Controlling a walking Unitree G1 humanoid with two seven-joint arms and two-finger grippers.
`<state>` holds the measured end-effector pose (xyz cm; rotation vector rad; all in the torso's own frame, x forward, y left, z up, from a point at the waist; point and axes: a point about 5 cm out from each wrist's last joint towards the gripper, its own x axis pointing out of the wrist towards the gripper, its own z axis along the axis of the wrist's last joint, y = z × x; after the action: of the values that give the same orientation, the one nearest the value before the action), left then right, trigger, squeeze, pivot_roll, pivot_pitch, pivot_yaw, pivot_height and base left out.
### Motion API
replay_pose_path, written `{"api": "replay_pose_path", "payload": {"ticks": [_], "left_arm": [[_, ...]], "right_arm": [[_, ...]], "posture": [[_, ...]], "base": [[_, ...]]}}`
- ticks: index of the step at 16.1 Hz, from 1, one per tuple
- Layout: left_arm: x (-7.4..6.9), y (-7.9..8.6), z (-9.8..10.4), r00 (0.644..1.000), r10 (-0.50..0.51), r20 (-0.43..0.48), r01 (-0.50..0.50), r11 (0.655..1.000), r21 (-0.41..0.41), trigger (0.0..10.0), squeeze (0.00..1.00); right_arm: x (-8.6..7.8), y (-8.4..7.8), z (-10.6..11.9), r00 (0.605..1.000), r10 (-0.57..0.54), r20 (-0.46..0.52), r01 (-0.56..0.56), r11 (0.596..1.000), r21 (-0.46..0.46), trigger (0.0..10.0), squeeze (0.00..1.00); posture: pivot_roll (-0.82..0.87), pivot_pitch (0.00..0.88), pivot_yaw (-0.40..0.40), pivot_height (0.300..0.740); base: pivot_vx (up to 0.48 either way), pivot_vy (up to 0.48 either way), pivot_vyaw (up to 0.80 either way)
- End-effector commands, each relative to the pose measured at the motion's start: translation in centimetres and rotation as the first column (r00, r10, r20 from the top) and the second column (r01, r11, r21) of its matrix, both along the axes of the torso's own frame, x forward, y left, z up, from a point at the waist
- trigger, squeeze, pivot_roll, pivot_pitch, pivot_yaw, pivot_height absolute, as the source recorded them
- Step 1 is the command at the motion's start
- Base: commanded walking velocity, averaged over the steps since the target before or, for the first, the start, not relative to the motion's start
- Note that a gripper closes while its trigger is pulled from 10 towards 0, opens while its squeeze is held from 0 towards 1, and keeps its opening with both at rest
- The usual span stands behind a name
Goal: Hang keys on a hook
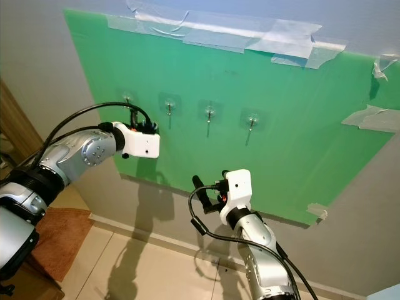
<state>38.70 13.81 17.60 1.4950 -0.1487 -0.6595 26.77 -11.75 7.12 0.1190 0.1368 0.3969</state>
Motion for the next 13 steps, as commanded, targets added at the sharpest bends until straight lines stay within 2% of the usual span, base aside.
{"api": "replay_pose_path", "payload": {"ticks": [1,2,3,4,5,6,7,8,9,10,12,13], "left_arm": [[0.2,0.2,1.1,0.998,0.017,0.062,-0.015,0.999,-0.039,0.0,0.0],[0.1,0.1,1.8,0.992,0.052,0.114,-0.036,0.99,-0.135,0.0,0.0],[-0.1,0.2,2.9,0.987,0.143,0.07,-0.092,0.869,-0.486,0.0,0.0],[-0.2,0.4,3.0,0.985,0.166,0.051,-0.108,0.815,-0.57,0.0,0.0],[-0.4,0.6,3.1,0.984,0.178,0.014,-0.124,0.74,-0.661,0.0,0.0],[-0.7,0.5,3.2,0.986,0.167,-0.027,-0.13,0.646,-0.752,0.0,0.0],[-1.4,0.2,3.7,0.989,0.124,-0.078,-0.128,0.464,-0.877,0.0,0.0],[-1.9,-0.2,4.1,0.993,0.075,-0.096,-0.117,0.379,-0.918,0.0,0.0],[-2.3,-0.7,4.4,0.994,0.026,-0.109,-0.112,0.316,-0.942,0.0,0.0],[-2.9,-1.2,5.9,0.991,-0.044,-0.129,-0.119,0.184,-0.976,0.0,0.0],[-2.5,-0.6,6.7,0.988,-0.044,-0.146,-0.139,0.12,-0.983,0.0,0.0],[-2.6,-0.5,7.0,0.983,-0.07,-0.169,-0.165,0.058,-0.985,0.0,0.0]], "right_arm": [[-0.1,0.0,0.2,1.0,0.008,0.003,-0.008,1.0,-0.01,10.0,0.0],[-0.2,0.0,0.1,1.0,0.005,-0.001,-0.005,1.0,-0.01,10.0,0.0],[-0.4,0.0,0.1,1.0,0.004,-0.002,-0.004,1.0,-0.01,10.0,0.0],[-0.4,-0.1,0.1,1.0,0.004,-0.002,-0.004,1.0,-0.009,10.0,0.0],[-0.4,-0.1,0.1,1.0,0.003,-0.003,-0.003,1.0,-0.009,10.0,0.0],[-0.3,-0.1,0.1,1.0,0.003,-0.003,-0.004,1.0,-0.01,10.0,0.0],[-0.2,-0.2,0.1,1.0,0.005,-0.004,-0.005,1.0,-0.011,10.0,0.0],[-0.1,-0.2,0.2,1.0,0.009,-0.003,-0.009,1.0,-0.01,10.0,0.0],[0.1,-0.1,0.3,1.0,0.015,-0.001,-0.015,1.0,-0.01,10.0,0.0],[0.8,0.3,0.6,0.999,0.035,0.01,-0.035,0.999,-0.009,10.0,0.0],[1.3,0.6,0.9,0.999,0.034,0.017,-0.034,0.999,-0.001,10.0,0.0],[1.6,0.7,1.3,0.999,0.028,0.025,-0.028,1.0,0.013,10.0,0.0]], "posture": [[-0.08,0.0,0.013,0.74],[-0.08,0.0,0.013,0.74],[-0.08,0.0,0.012,0.74],[-0.08,0.0,0.011,0.74],[-0.08,0.0,0.01,0.74],[-0.08,0.0,0.008,0.74],[-0.06,0.0,-0.002,0.74],[-0.06,0.0,-0.009,0.74],[-0.05,0.0,-0.015,0.74],[-0.03,0.0,-0.021,0.74],[-0.03,0.0,-0.019,0.74],[-0.03,0.0,-0.015,0.74]], "base": [[0.0,0.0,0.0],[0.0,0.0,0.0],[0.0,0.0,0.0],[0.0,0.0,0.0],[0.0,0.0,0.0],[0.0,0.0,0.0],[0.0,0.0,0.0],[0.0,0.0,0.0],[0.0,0.0,0.0],[0.0,0.0,0.0],[0.0,0.0,0.0],[0.0,0.0,0.0]]}}
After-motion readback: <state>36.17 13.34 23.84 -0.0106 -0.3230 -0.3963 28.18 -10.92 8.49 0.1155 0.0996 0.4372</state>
